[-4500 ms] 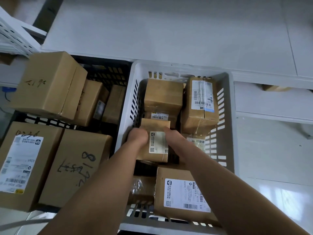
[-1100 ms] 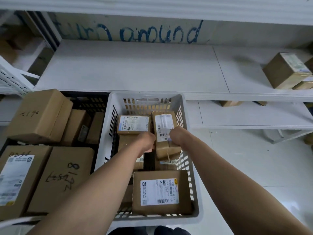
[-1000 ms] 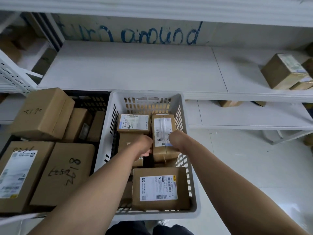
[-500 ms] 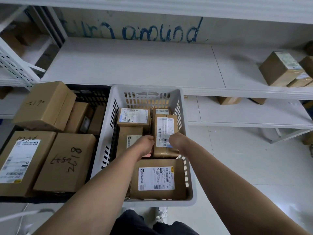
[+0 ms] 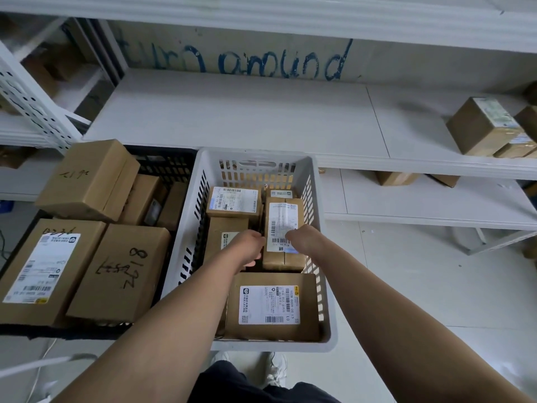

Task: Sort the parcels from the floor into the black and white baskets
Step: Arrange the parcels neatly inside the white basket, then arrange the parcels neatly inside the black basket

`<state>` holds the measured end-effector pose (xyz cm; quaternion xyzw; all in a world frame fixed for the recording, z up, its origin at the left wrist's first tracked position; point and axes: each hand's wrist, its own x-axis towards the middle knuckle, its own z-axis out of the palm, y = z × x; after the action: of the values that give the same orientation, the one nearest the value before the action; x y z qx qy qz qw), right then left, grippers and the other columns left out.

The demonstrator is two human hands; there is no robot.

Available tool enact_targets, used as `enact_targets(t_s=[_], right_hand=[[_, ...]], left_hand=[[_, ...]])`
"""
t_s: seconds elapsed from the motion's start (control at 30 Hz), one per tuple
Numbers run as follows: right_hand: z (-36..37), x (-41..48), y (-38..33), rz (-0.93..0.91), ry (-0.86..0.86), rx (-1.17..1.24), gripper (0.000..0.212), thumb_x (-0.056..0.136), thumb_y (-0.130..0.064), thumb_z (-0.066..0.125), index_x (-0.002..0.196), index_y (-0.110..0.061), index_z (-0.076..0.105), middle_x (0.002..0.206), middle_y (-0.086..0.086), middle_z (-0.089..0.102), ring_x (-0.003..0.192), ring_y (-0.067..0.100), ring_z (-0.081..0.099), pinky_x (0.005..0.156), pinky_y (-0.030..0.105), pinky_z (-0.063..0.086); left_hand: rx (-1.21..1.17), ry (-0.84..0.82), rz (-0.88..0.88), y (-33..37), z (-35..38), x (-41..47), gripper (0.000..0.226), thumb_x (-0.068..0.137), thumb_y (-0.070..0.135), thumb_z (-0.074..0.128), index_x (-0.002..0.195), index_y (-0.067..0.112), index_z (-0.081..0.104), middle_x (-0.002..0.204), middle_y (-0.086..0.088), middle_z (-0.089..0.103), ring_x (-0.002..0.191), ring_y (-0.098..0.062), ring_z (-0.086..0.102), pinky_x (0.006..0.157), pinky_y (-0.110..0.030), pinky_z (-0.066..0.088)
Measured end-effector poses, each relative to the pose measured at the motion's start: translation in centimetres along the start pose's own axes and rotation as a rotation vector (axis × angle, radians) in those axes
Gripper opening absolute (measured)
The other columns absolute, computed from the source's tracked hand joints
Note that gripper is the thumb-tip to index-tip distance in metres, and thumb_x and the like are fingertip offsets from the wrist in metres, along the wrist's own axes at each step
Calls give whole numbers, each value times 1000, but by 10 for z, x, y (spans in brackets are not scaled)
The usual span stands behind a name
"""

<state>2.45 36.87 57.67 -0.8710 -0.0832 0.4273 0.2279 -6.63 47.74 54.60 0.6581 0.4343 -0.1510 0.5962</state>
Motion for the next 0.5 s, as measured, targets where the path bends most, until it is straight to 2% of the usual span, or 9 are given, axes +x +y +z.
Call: enact_targets(t_s=[0.1, 0.17, 0.23, 0.3, 0.37, 0.4, 0.43, 0.47, 0.5], right_hand=[[-3, -8, -5, -33, 50, 60, 35, 95, -15, 48, 125, -1, 55, 121, 17, 61, 102, 30, 61, 69, 28, 42], [-8, -13, -8, -87, 64, 85, 22, 93, -16, 49, 110, -4, 58, 103, 11, 62, 86, 23, 57, 60, 24, 42], [-14, -20, -13, -145, 88, 107, 17, 92, -15, 48, 101, -4, 58, 89, 6, 59, 79, 21, 55, 57, 25, 41], [-19, -30, -21, -175, 102, 116, 17, 93, -15, 48, 100, -1, 55, 81, 6, 55, 68, 18, 52, 55, 25, 39], [-22, -43, -33, -224, 101, 146, 29, 93, -16, 48, 115, 0, 58, 81, 9, 55, 61, 17, 49, 55, 25, 39], [-23, -50, -41, -243, 106, 153, 34, 94, -16, 47, 123, 0, 57, 86, 12, 59, 66, 19, 54, 59, 27, 44], [-24, -55, -47, -274, 107, 165, 40, 95, -17, 47, 131, 0, 52, 97, 16, 63, 79, 24, 61, 68, 32, 50], [-25, -66, -56, -281, 99, 169, 44, 97, -18, 47, 138, -1, 46, 114, 17, 63, 100, 29, 63, 83, 37, 52], [-23, -73, -65, -306, 94, 183, 47, 99, -19, 47, 142, -1, 40, 128, 17, 58, 117, 32, 57, 95, 41, 48]], left_hand=[[3, 32, 16, 8, -4, -8, 30, 101, 23, 39, 126, 13, 53, 102, -1, 59, 95, -20, 57, 84, -33, 49], [6, 73, 35, 14, -9, -15, 22, 100, 19, 40, 114, 14, 56, 106, -5, 57, 94, -20, 58, 80, -32, 48], [-1, 118, 79, 19, -17, -23, 19, 99, 19, 42, 110, 14, 57, 109, -6, 58, 96, -20, 60, 85, -35, 50], [-17, 164, 128, 24, -25, -34, 20, 101, 21, 42, 111, 13, 58, 109, -7, 60, 96, -21, 61, 86, -35, 51], [-26, 214, 180, 28, -36, -45, 20, 101, 24, 40, 103, 16, 58, 107, -8, 63, 98, -24, 62, 85, -36, 52], [-36, 233, 207, 30, -43, -50, 20, 101, 25, 41, 100, 18, 59, 109, -9, 65, 101, -27, 63, 86, -36, 52], [-57, 253, 230, 31, -50, -55, 20, 100, 26, 42, 100, 19, 60, 111, -9, 66, 102, -28, 64, 87, -37, 52], [-86, 278, 251, 32, -59, -60, 19, 100, 25, 43, 102, 20, 62, 112, -8, 67, 100, -28, 65, 89, -38, 52], [-121, 303, 274, 33, -68, -66, 20, 100, 24, 44, 107, 19, 62, 112, -6, 67, 95, -25, 66, 87, -36, 52]])
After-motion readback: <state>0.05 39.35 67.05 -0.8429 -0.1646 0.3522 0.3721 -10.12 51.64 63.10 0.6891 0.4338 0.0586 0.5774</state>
